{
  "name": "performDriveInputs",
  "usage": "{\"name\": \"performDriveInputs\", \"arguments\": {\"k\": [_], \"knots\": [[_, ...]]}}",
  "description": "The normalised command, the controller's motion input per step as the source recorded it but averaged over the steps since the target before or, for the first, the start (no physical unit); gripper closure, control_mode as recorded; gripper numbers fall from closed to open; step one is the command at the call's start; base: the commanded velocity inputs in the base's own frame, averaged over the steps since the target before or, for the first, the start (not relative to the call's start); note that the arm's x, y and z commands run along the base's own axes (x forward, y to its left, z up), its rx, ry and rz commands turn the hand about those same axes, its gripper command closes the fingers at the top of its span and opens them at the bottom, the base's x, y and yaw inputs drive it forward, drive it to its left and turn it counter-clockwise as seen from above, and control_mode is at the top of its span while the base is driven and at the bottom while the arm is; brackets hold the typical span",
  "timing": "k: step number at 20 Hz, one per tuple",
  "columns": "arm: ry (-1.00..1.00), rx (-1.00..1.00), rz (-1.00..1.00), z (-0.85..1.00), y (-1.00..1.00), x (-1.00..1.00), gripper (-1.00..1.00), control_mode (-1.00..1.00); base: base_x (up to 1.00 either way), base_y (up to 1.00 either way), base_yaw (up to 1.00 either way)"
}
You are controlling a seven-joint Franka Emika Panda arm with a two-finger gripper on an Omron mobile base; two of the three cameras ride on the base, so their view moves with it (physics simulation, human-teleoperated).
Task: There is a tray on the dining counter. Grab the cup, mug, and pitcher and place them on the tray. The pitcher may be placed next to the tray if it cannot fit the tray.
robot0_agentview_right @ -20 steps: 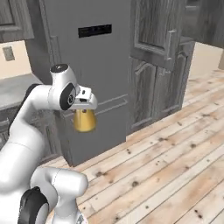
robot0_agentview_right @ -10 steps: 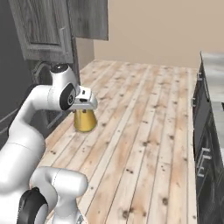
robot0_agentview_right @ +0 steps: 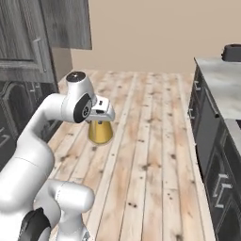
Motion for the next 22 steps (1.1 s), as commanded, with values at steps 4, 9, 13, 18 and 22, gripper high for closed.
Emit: {"name": "performDriveInputs", "arguments": {"k": [4, 9, 13, 18, 22], "knots": [[0.0, 0.0, 0.0, 0.0, 0.0, 0.0, 1.0, 1.0, 1.0, 0.26, -0.22], [0.0, 0.0, 0.0, 0.0, 0.0, 0.0, 1.0, 1.0, 1.0, -0.02, -0.1], [0.0, 0.0, 0.0, 0.0, 0.0, 0.0, 1.0, 1.0, 1.0, 0.0, 0.0], [0.0, 0.0, 0.0, 0.0, 0.0, 0.0, 1.0, 1.0, 1.0, -0.02, 0.0], [0.0, 0.0, 0.0, 0.0, 0.0, 0.0, 1.0, 1.0, 1.0, -0.01, 0.0]]}}
